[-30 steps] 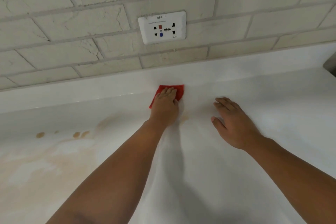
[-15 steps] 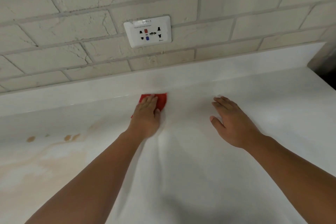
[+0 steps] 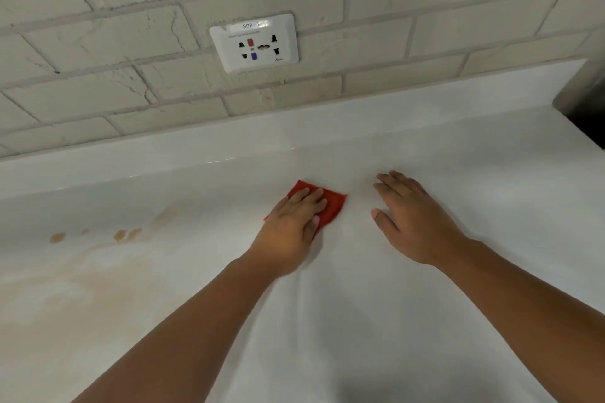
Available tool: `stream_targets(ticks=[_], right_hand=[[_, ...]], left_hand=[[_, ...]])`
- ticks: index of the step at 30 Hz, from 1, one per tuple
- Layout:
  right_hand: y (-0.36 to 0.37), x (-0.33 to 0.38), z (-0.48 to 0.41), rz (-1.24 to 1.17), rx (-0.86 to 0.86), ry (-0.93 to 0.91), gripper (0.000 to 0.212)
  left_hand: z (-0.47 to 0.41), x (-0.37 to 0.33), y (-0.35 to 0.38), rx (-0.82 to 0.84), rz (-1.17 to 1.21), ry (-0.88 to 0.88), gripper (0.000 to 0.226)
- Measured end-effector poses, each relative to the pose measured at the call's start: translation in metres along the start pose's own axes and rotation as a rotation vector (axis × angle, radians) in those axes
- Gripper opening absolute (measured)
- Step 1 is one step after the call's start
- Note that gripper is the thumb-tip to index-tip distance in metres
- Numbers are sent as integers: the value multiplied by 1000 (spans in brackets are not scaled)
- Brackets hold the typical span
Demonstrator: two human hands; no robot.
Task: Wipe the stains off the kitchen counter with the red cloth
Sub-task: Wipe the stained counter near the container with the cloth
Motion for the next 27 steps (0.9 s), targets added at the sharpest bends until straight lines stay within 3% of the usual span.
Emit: stream_targets(ticks=[4, 8, 11, 15, 18, 20, 22, 27], right_hand=[[1, 7, 3, 10, 19, -25, 69], [-1, 11, 11, 22, 23, -50, 67], [-2, 6, 20, 34, 30, -49, 68], [-6, -5, 29, 57, 21, -26, 70], [-12, -16, 34, 50, 13, -5, 72], [-16, -24, 38, 23, 4, 10, 72], [-20, -37, 44, 17, 1, 29, 73], [-29, -70, 64, 42, -8, 73, 75]], left_hand=[[50, 53, -26, -122, -121, -308, 48], [39, 75, -39, -199, -160, -558, 45], [5, 55, -29, -198, -173, -540, 51], [-24, -14, 11, -83, -187, -291, 55], [1, -50, 25, 29, -142, -106, 54], [33, -45, 19, 15, -160, -39, 53], [57, -21, 7, 3, -228, -101, 54], [30, 25, -11, -22, -262, -480, 62]])
Point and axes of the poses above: each hand's wrist, its own z-axis away from the middle knuckle, its own y-axis out of the palm, x = y × z, the point moved 6 cm from there along -z, towards the middle knuckle, and after that the axes turned 13 degrees about y, right-handed, at the moved point
